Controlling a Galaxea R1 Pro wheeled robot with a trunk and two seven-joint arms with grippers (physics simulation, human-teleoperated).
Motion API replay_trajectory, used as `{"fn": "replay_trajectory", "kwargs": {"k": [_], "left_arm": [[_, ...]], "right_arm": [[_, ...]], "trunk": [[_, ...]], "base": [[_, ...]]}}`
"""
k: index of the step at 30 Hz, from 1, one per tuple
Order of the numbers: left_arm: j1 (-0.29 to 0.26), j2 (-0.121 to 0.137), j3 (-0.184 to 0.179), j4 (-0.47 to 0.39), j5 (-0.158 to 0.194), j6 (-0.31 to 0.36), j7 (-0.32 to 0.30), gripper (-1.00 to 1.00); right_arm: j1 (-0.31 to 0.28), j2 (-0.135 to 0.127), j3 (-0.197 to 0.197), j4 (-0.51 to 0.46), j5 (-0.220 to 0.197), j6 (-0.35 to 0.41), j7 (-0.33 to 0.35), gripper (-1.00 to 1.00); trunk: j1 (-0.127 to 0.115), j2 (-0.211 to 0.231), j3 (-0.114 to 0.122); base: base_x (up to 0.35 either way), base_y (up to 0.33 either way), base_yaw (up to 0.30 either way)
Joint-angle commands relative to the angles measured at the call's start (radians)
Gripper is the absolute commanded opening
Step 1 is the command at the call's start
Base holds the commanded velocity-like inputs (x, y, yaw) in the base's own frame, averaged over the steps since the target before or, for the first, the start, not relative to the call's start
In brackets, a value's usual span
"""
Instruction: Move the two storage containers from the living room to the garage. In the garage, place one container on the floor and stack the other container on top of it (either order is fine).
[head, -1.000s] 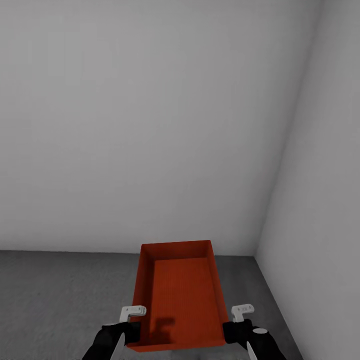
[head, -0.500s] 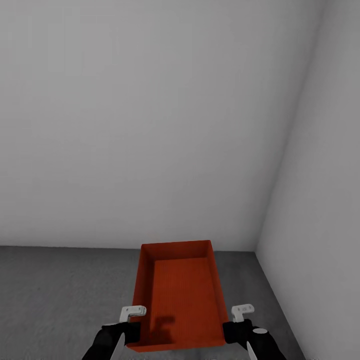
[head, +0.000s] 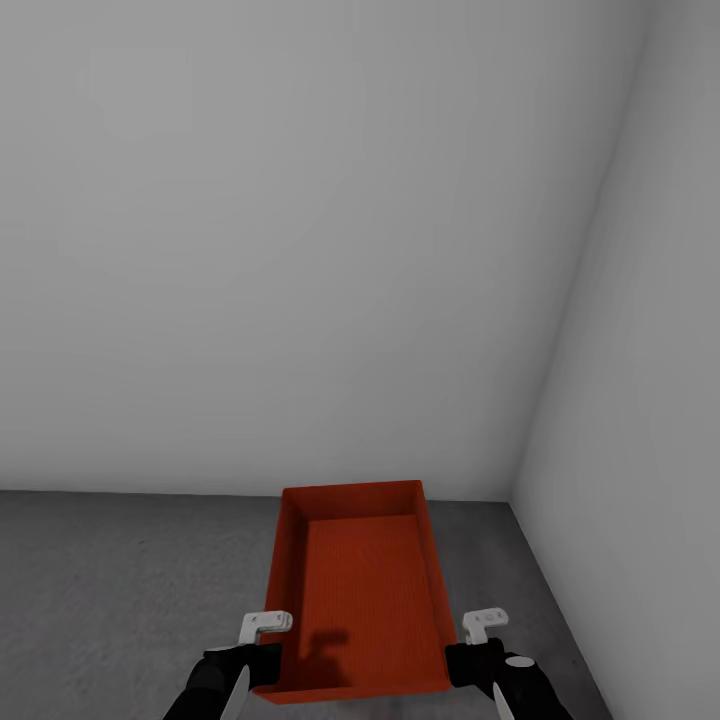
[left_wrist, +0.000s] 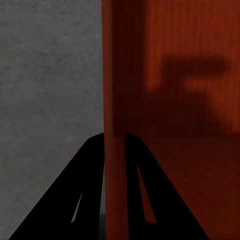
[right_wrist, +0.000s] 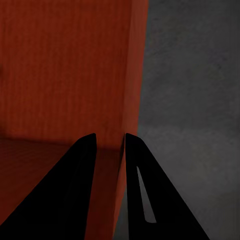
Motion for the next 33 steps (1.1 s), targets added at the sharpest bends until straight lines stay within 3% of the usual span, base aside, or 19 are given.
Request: {"fn": "replay_trajectory", "kwargs": {"k": [1, 14, 33], "left_arm": [[-0.001, -0.001, 0.009, -0.004, -0.024, -0.034, 0.004, -1.0], [-0.001, -0.001, 0.009, -0.004, -0.024, -0.034, 0.004, -1.0], [-0.001, -0.001, 0.009, -0.004, -0.024, -0.034, 0.004, -1.0]], "right_arm": [[0.0, 0.03, 0.04, 0.0, -0.013, 0.007, 0.022, -1.0], [0.0, 0.03, 0.041, 0.0, -0.013, 0.007, 0.022, -1.0], [0.0, 0.03, 0.041, -0.001, -0.013, 0.007, 0.023, -1.0]], "trunk": [[0.0, -0.001, -0.001], [0.0, -0.001, -0.001], [0.0, -0.001, -0.003]], "base": [[0.143, -0.076, -0.006], [0.258, -0.118, -0.132], [0.048, -0.005, 0.042]]}}
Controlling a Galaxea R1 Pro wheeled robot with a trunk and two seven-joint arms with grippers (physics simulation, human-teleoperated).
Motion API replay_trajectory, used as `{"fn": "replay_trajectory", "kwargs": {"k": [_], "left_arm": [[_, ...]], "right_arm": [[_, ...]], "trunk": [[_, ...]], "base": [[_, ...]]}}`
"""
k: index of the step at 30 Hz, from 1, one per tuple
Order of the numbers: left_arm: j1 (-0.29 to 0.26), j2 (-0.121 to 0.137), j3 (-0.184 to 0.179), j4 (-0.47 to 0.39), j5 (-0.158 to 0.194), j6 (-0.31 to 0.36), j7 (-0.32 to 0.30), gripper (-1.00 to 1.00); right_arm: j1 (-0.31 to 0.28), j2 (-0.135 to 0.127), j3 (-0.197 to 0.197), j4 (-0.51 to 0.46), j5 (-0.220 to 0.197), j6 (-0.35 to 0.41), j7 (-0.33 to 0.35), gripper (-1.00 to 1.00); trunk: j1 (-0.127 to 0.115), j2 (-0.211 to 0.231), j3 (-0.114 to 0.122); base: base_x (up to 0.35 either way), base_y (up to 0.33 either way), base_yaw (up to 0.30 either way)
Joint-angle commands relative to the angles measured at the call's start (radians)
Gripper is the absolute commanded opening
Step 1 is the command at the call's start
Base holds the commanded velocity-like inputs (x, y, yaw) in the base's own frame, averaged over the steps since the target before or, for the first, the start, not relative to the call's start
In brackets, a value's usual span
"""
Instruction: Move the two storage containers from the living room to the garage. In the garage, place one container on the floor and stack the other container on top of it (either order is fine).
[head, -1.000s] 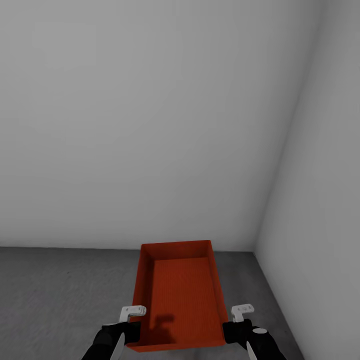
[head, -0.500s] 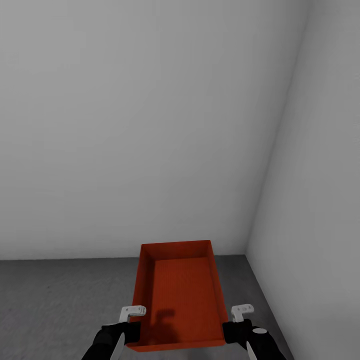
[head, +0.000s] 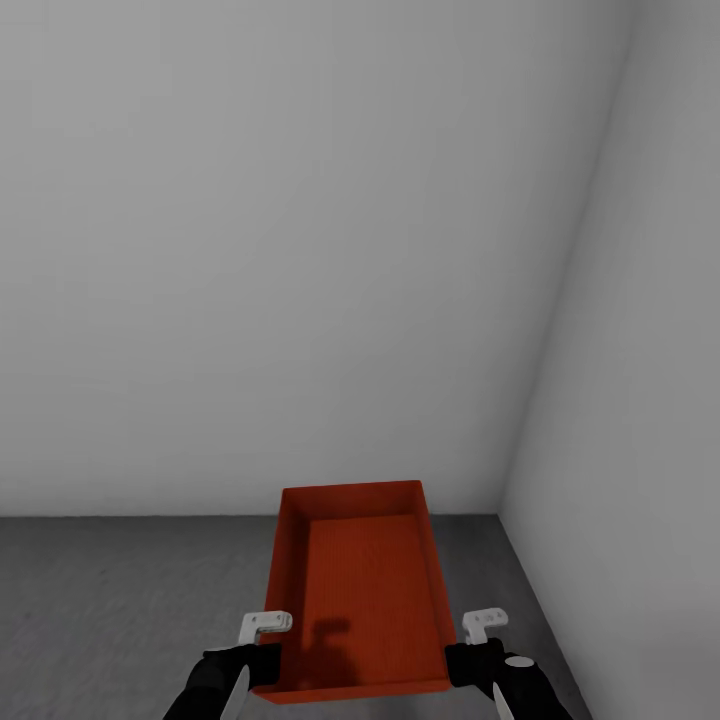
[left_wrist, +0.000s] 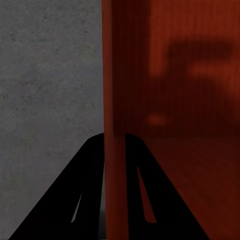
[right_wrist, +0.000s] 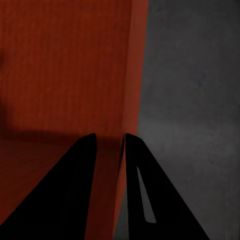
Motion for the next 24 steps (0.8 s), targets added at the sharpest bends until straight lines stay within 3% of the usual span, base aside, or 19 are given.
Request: {"fn": "replay_trajectory", "kwargs": {"k": [1, 6, 19, 24], "left_arm": [[-0.001, -0.002, 0.009, -0.004, -0.025, -0.034, 0.004, -1.0], [-0.001, -0.002, 0.009, -0.004, -0.025, -0.034, 0.004, -1.0], [-0.001, -0.002, 0.009, -0.004, -0.024, -0.033, 0.001, -1.0], [-0.001, -0.002, 0.009, -0.004, -0.024, -0.033, 0.001, -1.0]], "right_arm": [[0.0, 0.03, 0.04, 0.0, -0.013, 0.007, 0.024, -1.0], [0.0, 0.03, 0.04, 0.0, -0.013, 0.007, 0.024, -1.0], [0.0, 0.03, 0.04, -0.001, -0.013, 0.007, 0.025, -1.0], [0.0, 0.03, 0.04, -0.001, -0.013, 0.007, 0.024, -1.0]], "trunk": [[0.001, -0.001, -0.001], [0.001, -0.001, -0.001], [0.001, -0.001, -0.001], [0.02, -0.036, -0.017]], "base": [[0.27, 0.0, 0.004], [0.18, 0.0, 0.001], [0.01, 0.0, 0.0], [0.0, 0.0, 0.0]]}}
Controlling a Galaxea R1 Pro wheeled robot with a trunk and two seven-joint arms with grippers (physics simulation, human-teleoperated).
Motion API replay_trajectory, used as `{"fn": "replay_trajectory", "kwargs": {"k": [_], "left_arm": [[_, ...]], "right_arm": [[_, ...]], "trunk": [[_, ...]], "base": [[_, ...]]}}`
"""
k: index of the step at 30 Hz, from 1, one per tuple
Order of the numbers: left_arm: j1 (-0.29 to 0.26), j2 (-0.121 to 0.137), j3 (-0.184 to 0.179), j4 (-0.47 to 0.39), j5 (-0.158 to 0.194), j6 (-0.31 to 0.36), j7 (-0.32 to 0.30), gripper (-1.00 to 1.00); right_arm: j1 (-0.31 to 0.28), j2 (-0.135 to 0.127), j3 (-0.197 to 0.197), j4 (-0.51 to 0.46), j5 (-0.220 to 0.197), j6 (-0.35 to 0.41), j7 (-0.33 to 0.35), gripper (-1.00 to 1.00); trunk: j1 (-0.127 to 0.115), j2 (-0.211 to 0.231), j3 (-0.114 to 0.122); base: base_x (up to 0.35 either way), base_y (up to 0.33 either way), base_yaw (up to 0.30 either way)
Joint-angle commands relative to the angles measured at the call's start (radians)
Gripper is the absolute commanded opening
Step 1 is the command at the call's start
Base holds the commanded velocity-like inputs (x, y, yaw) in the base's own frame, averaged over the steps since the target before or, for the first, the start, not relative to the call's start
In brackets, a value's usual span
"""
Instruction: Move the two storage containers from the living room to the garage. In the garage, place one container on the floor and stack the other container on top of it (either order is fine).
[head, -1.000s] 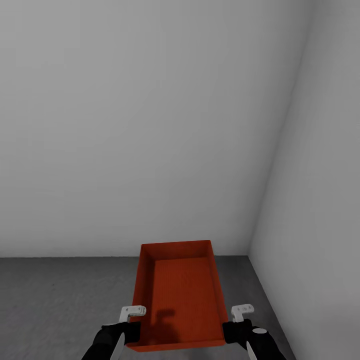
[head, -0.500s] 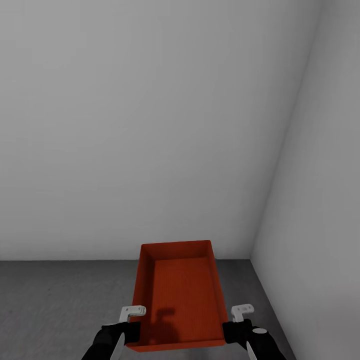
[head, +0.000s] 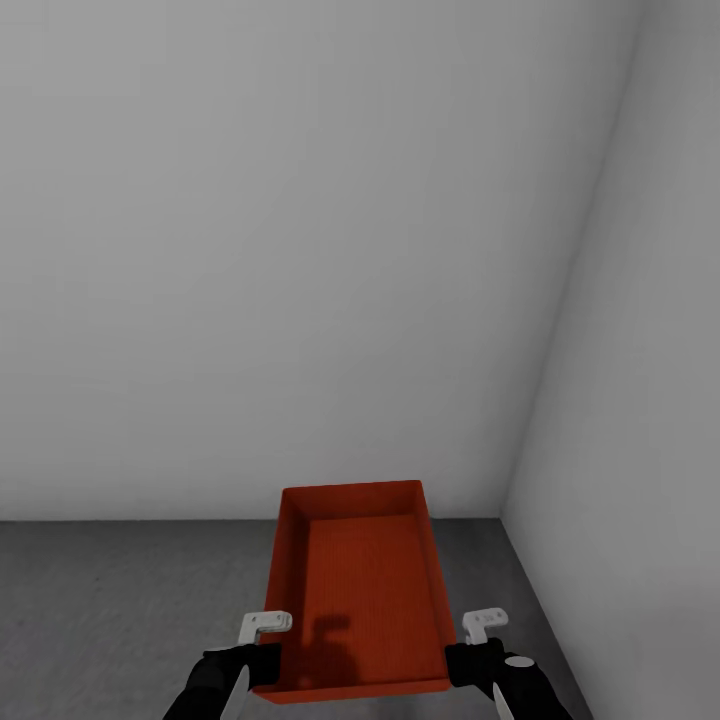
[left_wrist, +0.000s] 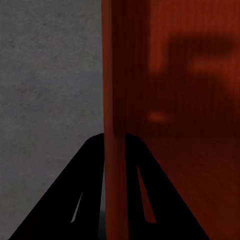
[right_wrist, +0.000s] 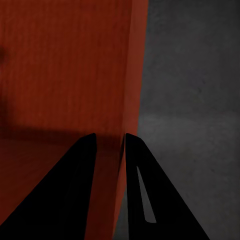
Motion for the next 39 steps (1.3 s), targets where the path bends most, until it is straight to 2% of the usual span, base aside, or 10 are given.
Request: {"fn": "replay_trajectory", "kwargs": {"k": [1, 30, 39], "left_arm": [[-0.001, -0.002, 0.008, -0.004, -0.02, -0.034, 0.004, -1.0], [-0.001, -0.003, 0.008, -0.004, -0.02, -0.034, 0.005, -1.0], [-0.001, -0.003, 0.008, -0.004, -0.02, -0.034, 0.005, -1.0]], "right_arm": [[0.0, 0.03, 0.04, 0.0, -0.013, 0.007, 0.024, -1.0], [0.0, 0.03, 0.04, 0.0, -0.013, 0.007, 0.024, -1.0], [0.0, 0.03, 0.04, 0.0, -0.013, 0.007, 0.024, -1.0]], "trunk": [[0.004, -0.008, -0.005], [0.115, -0.211, -0.095], [0.115, -0.211, -0.095]], "base": [[0.0, 0.0, 0.0], [0.0, 0.0, 0.0], [0.0, 0.0, 0.0]]}}
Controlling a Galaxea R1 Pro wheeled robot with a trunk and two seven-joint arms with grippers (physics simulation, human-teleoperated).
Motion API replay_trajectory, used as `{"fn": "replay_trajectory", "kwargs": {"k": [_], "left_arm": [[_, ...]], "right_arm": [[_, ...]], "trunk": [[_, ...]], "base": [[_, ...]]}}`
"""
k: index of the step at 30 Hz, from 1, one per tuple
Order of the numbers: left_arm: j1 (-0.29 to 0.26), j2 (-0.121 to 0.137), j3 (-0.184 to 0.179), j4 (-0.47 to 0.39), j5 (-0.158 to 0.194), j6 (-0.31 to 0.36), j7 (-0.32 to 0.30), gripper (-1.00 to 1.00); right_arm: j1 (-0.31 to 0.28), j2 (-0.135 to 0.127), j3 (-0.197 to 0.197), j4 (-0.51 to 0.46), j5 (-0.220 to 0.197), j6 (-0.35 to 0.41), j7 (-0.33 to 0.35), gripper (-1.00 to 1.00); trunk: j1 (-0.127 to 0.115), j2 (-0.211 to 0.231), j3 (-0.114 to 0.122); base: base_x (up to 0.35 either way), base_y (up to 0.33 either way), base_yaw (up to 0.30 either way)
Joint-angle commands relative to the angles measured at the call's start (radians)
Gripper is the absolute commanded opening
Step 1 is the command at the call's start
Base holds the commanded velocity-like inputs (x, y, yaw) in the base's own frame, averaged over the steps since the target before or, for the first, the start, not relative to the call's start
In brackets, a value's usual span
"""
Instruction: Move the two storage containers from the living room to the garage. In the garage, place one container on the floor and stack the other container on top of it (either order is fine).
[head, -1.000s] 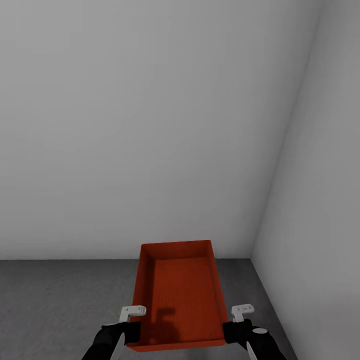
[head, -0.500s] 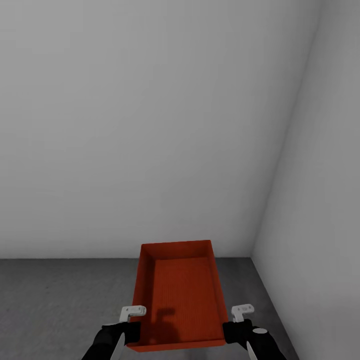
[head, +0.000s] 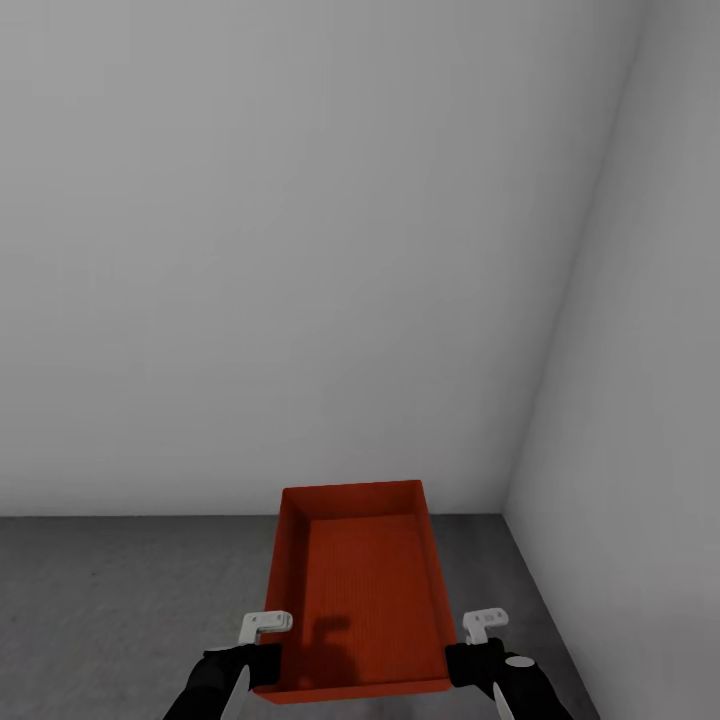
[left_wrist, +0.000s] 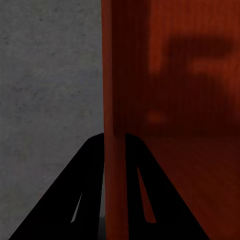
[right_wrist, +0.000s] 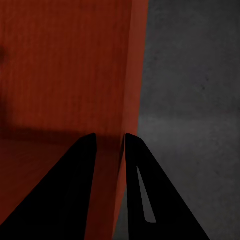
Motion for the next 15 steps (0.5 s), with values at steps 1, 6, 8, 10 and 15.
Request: {"fn": "replay_trajectory", "kwargs": {"k": [1, 6, 8, 10, 15], "left_arm": [[-0.001, -0.002, 0.008, -0.004, -0.02, -0.034, 0.004, -1.0], [-0.001, -0.002, 0.008, -0.004, -0.02, -0.034, 0.004, -1.0], [-0.001, -0.002, 0.008, -0.004, -0.021, -0.034, 0.005, -1.0], [-0.001, -0.002, 0.008, -0.004, -0.022, -0.034, 0.005, -1.0], [-0.001, -0.002, 0.008, -0.004, -0.022, -0.034, 0.005, -1.0]], "right_arm": [[0.0, 0.03, 0.041, -0.001, -0.013, 0.007, 0.023, -1.0], [0.0, 0.03, 0.041, -0.001, -0.014, 0.007, 0.023, -1.0], [0.0, 0.03, 0.041, -0.001, -0.013, 0.007, 0.023, -1.0], [0.0, 0.03, 0.041, -0.001, -0.013, 0.007, 0.023, -1.0], [0.0, 0.03, 0.041, -0.001, -0.013, 0.007, 0.023, -1.0]], "trunk": [[0.0, -0.001, -0.001], [0.0, -0.001, -0.001], [0.0, -0.001, -0.001], [0.0, -0.001, -0.001], [0.0, -0.001, -0.001]], "base": [[0.0, 0.0, 0.0], [0.0, 0.0, 0.0], [0.0, -0.032, 0.0], [0.0, -0.168, 0.0], [0.0, -0.24, 0.0]]}}
